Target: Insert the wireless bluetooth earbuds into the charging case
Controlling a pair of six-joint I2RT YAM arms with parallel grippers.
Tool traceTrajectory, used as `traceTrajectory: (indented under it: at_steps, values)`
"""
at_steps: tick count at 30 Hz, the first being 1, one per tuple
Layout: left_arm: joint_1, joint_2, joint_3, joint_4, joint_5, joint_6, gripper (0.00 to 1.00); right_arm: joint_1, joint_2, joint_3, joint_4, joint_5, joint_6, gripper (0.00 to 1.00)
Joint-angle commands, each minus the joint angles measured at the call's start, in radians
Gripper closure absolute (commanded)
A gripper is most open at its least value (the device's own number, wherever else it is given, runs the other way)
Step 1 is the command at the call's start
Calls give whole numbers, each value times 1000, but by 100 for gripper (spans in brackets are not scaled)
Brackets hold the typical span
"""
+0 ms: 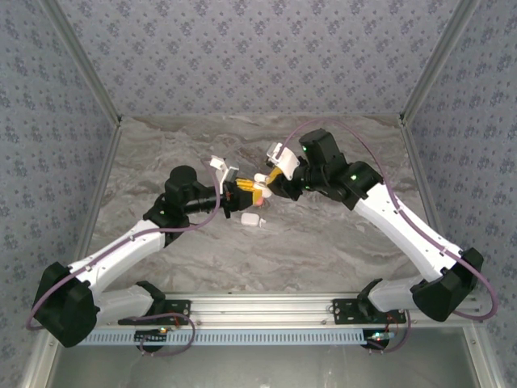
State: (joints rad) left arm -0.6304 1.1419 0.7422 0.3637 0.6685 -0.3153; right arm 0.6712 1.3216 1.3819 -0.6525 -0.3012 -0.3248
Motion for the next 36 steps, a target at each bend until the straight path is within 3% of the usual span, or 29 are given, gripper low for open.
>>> traceTrajectory:
  at_steps: [1,24,36]
  values:
    - [-7,-12,23,57,7,24,91,-9,10,34,-52,-44,21,74]
    - [-18,-9,35,38,13,66,91,-5,6,48,-110,69,-32,75]
    - [-18,-6,37,34,16,70,91,1,1,46,-118,-57,-36,74]
